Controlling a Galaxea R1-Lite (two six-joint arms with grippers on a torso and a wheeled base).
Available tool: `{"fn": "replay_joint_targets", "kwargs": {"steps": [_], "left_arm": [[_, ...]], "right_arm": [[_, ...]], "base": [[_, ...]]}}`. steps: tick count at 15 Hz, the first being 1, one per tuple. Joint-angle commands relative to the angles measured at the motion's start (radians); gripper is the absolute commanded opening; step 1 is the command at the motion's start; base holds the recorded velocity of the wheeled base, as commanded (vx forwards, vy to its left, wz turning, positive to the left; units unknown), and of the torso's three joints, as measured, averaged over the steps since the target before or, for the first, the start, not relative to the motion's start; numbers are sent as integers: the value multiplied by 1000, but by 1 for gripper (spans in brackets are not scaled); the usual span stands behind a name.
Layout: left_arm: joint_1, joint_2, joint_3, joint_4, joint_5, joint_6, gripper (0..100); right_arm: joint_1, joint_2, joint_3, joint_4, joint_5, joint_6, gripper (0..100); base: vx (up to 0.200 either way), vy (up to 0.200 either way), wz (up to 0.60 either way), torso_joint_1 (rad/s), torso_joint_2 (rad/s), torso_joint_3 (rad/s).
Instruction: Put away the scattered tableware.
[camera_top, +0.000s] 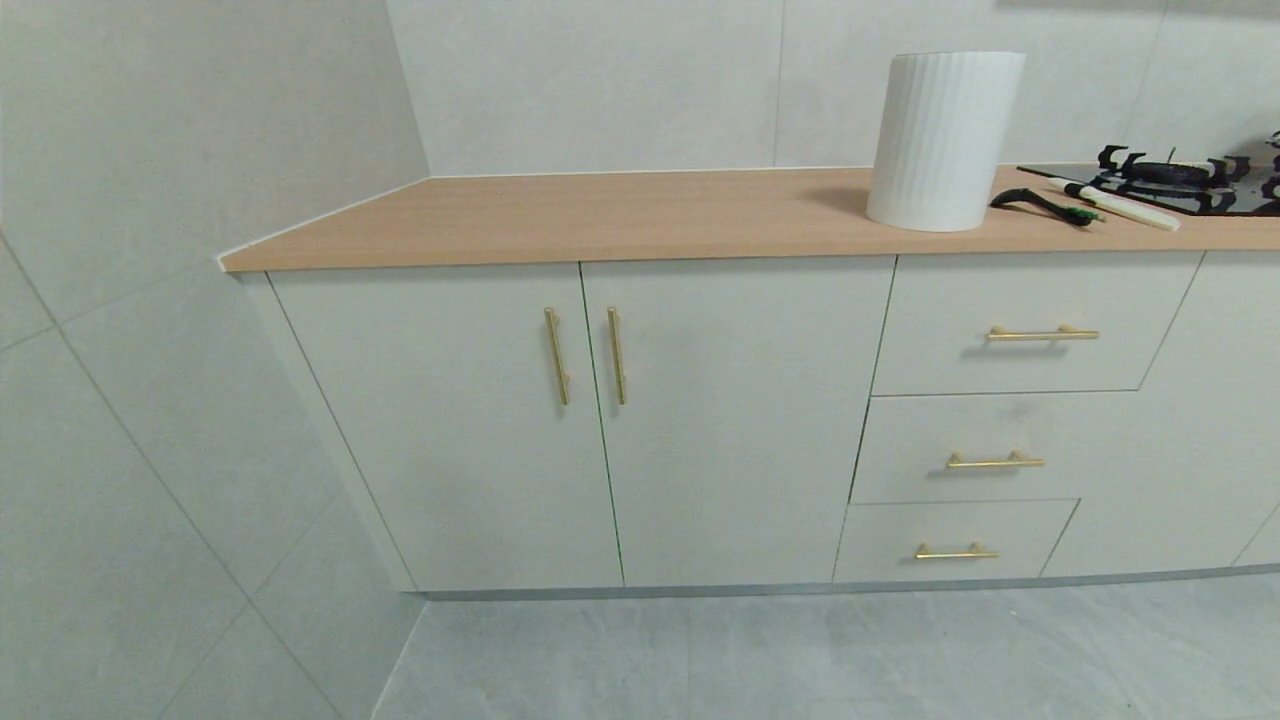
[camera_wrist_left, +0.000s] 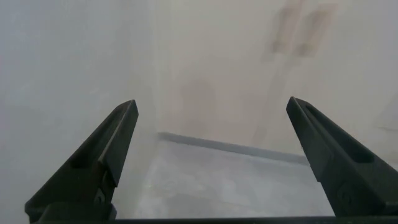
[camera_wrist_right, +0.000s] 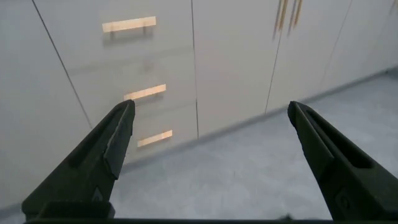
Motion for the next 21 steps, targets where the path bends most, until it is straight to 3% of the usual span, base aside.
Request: {"fn": "replay_joint_targets", "kwargs": {"steps": [1,2,3,4,5,7,10,11,13,21], "left_arm": [[9,-33,77,-46,30,11,100],[11,-33,99,-73,30,25,100],[9,-33,204,-168,11,135,100],[9,-33,250,-250,-50,180,100],[9,-33,249,-251,-159,153,100],[9,-33,250,-198,-239,147,100],[9,-33,250,-196,-256,144,100],[9,-33,250,-198,-256,118,100],[8,-33,249,-199,-256,97,100],[8,-33,249,-199,-254,95,100]], "right_arm": [[-3,-11,123,-64,21,16,100],[-3,-11,157,-102,40,16,100],[-3,-11,252,-250,130,13,100],[-3,-11,252,-256,189,22,100],[-1,-9,252,-242,236,37,100],[-1,-9,252,-241,359,36,100],[2,-9,250,-187,455,20,100],[2,-9,252,-190,457,20,100],[2,-9,252,-190,457,20,100],[2,-11,252,-191,455,23,100]], "base": [[0,0,0,0,0,0],[0,0,0,0,0,0],[0,0,0,0,0,0],[0,0,0,0,0,0],[0,0,0,0,0,0],[0,0,0,0,0,0],[0,0,0,0,0,0],[0,0,0,0,0,0],[0,0,0,0,0,0],[0,0,0,0,0,0]]}}
